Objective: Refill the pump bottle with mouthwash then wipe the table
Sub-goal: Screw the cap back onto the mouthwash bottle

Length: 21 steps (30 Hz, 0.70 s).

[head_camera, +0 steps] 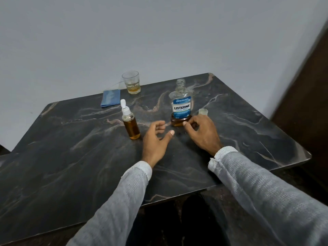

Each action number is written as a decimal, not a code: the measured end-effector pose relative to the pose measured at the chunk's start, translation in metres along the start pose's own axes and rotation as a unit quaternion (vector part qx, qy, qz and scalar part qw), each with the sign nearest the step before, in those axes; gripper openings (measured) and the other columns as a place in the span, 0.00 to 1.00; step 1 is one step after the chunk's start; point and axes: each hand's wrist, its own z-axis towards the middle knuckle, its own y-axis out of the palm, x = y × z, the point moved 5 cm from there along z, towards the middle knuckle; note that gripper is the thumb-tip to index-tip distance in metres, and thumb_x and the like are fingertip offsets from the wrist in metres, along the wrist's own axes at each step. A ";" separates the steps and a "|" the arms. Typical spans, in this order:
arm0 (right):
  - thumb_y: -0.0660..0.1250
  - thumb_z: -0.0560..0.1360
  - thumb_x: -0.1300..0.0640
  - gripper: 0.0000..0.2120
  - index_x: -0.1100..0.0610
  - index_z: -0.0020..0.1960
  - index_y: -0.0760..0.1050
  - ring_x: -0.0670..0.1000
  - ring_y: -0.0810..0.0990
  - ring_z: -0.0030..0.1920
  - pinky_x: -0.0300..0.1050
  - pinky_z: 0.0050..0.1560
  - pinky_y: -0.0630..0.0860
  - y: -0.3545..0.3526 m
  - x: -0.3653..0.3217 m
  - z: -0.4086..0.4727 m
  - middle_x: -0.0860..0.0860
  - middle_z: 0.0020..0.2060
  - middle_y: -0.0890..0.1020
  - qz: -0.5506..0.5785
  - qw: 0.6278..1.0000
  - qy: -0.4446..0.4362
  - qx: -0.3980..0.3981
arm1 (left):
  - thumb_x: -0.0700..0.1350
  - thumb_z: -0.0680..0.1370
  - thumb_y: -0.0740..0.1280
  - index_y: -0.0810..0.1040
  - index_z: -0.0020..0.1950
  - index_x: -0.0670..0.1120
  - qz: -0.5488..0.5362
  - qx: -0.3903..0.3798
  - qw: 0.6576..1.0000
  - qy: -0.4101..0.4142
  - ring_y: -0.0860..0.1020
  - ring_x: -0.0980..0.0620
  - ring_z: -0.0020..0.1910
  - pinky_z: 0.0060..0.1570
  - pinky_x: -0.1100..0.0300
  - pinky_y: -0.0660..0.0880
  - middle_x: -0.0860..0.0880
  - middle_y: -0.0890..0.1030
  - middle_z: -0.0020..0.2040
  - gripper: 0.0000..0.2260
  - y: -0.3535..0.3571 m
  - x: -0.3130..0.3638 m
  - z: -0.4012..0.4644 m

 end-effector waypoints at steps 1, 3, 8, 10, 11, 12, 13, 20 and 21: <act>0.69 0.74 0.50 0.10 0.56 0.40 0.78 0.51 0.76 0.41 0.46 0.43 0.73 -0.007 0.005 0.002 0.51 0.38 0.78 -0.003 1.000 0.005 0.010 | 0.46 0.74 0.73 0.72 0.64 0.51 -0.003 0.008 1.000 -0.004 0.76 0.56 0.58 0.57 0.62 0.74 0.52 0.77 0.59 0.20 0.005 0.000 0.006; 0.69 0.74 0.52 0.08 0.56 0.41 0.77 0.52 0.75 0.45 0.46 0.47 0.72 -0.021 0.023 0.006 0.51 0.41 0.77 -0.010 0.999 0.026 0.029 | 0.46 0.73 0.74 0.70 0.67 0.50 -0.011 0.014 1.000 -0.015 0.75 0.55 0.59 0.57 0.62 0.72 0.51 0.76 0.62 0.25 0.023 0.003 0.019; 0.67 0.75 0.51 0.12 0.56 0.54 0.72 0.53 0.74 0.56 0.51 0.57 0.73 -0.028 0.058 0.022 0.54 0.56 0.72 -0.034 0.995 0.090 0.016 | 0.46 0.72 0.75 0.62 0.73 0.48 -0.031 0.023 0.999 -0.022 0.71 0.52 0.67 0.66 0.54 0.71 0.49 0.70 0.71 0.34 0.046 0.001 0.049; 0.66 0.75 0.50 0.16 0.56 0.59 0.71 0.54 0.72 0.60 0.52 0.61 0.70 -0.025 0.063 0.030 0.54 0.60 0.71 -0.049 0.994 0.096 0.009 | 0.46 0.71 0.76 0.61 0.75 0.49 -0.038 0.015 0.999 -0.017 0.71 0.53 0.68 0.67 0.54 0.70 0.49 0.70 0.72 0.36 0.051 -0.002 0.058; 0.66 0.75 0.49 0.18 0.56 0.61 0.70 0.54 0.71 0.62 0.53 0.63 0.69 -0.023 0.064 0.033 0.54 0.61 0.71 -0.058 0.994 0.096 0.001 | 0.46 0.71 0.76 0.61 0.74 0.50 -0.038 0.010 0.999 -0.011 0.71 0.54 0.67 0.66 0.55 0.69 0.50 0.70 0.72 0.36 0.052 -0.004 0.060; 0.66 0.75 0.49 0.19 0.55 0.62 0.69 0.54 0.70 0.62 0.54 0.64 0.69 -0.020 0.065 0.036 0.54 0.62 0.71 -0.068 0.993 0.096 -0.009 | 0.46 0.71 0.76 0.62 0.74 0.51 -0.037 0.005 0.999 -0.004 0.70 0.57 0.66 0.65 0.56 0.69 0.51 0.71 0.72 0.36 0.054 -0.005 0.062; 0.66 0.75 0.48 0.20 0.55 0.63 0.69 0.54 0.70 0.62 0.54 0.64 0.68 -0.018 0.065 0.038 0.54 0.62 0.72 -0.075 0.993 0.093 -0.018 | 0.46 0.71 0.76 0.62 0.73 0.52 -0.035 0.003 0.999 0.001 0.70 0.59 0.64 0.64 0.59 0.69 0.52 0.71 0.71 0.35 0.056 -0.007 0.063; 0.65 0.75 0.52 0.10 0.53 0.56 0.73 0.54 0.73 0.56 0.54 0.60 0.68 -0.010 0.066 0.041 0.51 0.54 0.76 -0.094 0.994 0.043 -0.023 | 0.50 0.74 0.72 0.73 0.60 0.52 0.015 0.000 1.000 0.004 0.78 0.55 0.57 0.61 0.51 0.75 0.53 0.80 0.59 0.17 0.066 -0.013 0.067; 0.65 0.76 0.52 0.09 0.53 0.54 0.73 0.54 0.74 0.54 0.53 0.58 0.69 -0.010 0.065 0.040 0.51 0.53 0.76 -0.093 0.995 0.034 -0.022 | 0.50 0.74 0.72 0.74 0.59 0.53 0.020 -0.006 1.000 0.003 0.78 0.53 0.57 0.62 0.48 0.75 0.53 0.81 0.58 0.15 0.066 -0.013 0.067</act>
